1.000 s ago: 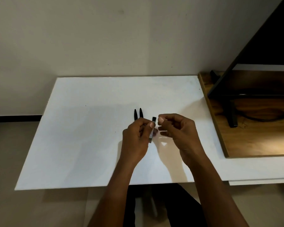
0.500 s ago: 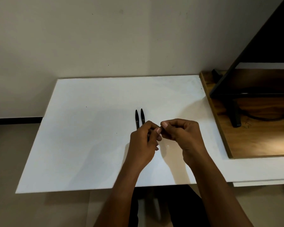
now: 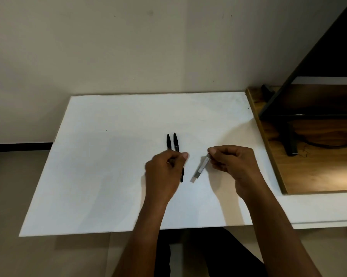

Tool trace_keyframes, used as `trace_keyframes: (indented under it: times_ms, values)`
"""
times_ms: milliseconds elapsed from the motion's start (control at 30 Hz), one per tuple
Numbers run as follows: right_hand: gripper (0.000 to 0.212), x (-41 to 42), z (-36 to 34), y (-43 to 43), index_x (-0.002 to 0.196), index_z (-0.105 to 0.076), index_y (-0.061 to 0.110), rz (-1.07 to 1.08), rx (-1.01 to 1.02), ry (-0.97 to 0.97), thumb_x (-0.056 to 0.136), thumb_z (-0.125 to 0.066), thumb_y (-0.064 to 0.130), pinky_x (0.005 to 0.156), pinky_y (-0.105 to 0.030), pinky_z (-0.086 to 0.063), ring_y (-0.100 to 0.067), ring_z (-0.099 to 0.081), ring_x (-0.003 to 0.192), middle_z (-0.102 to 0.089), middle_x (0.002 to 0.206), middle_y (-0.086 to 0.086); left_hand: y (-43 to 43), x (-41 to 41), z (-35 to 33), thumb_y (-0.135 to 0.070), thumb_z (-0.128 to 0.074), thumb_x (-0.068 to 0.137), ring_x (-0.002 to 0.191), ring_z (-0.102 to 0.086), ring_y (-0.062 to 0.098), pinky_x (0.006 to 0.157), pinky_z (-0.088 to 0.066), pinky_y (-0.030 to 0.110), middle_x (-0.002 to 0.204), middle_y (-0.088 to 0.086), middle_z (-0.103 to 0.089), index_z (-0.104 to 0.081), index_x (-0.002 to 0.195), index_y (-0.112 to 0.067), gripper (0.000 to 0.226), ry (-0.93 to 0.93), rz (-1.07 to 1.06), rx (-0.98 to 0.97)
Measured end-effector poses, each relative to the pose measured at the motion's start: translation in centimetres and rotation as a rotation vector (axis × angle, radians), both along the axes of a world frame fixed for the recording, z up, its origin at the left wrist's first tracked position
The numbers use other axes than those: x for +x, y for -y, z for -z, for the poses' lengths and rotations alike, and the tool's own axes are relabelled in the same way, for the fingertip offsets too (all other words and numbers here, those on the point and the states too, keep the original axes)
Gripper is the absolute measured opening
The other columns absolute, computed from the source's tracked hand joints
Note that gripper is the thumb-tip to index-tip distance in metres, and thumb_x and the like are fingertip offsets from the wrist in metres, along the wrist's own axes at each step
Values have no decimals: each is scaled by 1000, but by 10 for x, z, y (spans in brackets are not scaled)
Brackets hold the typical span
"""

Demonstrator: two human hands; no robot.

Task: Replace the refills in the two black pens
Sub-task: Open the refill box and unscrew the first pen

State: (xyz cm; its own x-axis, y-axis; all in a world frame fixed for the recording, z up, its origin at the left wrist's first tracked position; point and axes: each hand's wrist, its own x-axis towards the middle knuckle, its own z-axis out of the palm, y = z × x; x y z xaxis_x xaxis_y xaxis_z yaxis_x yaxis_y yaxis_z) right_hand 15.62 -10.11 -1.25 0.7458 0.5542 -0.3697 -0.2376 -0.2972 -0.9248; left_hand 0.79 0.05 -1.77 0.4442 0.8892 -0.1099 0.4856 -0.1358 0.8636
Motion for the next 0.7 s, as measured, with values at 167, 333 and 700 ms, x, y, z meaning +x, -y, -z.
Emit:
trace_keyframes:
  times_ms: [167, 333, 700]
  values:
    - [13, -10, -5, -7, 90, -79, 2, -164, 52, -54, 87, -75, 14, 80, -33, -62, -25, -75, 84, -78, 86, -16, 10, 8, -1, -49, -73, 83, 57, -59, -4, 57, -41, 6, 61, -16, -66, -78, 88, -29, 21, -6, 203, -44]
    - [10, -4, 4, -6, 80, -80, 17, -115, -204, 240, 87, -74, 14, 74, -35, -59, -17, -69, 70, -76, 73, -2, 1, -2, 2, -36, -68, 91, 70, -65, 14, 67, -50, 29, 71, -5, -69, -75, 85, -18, 20, -164, -90, 155]
    - [8, -7, 15, -9, 82, -77, 20, -187, -421, 558, 84, -79, 27, 60, -17, -42, -5, -64, 70, -73, 75, 8, 18, 12, 9, -51, -65, 87, 82, -64, 12, 58, -35, 22, 91, -8, -68, -74, 89, -27, 26, -448, -94, 253]
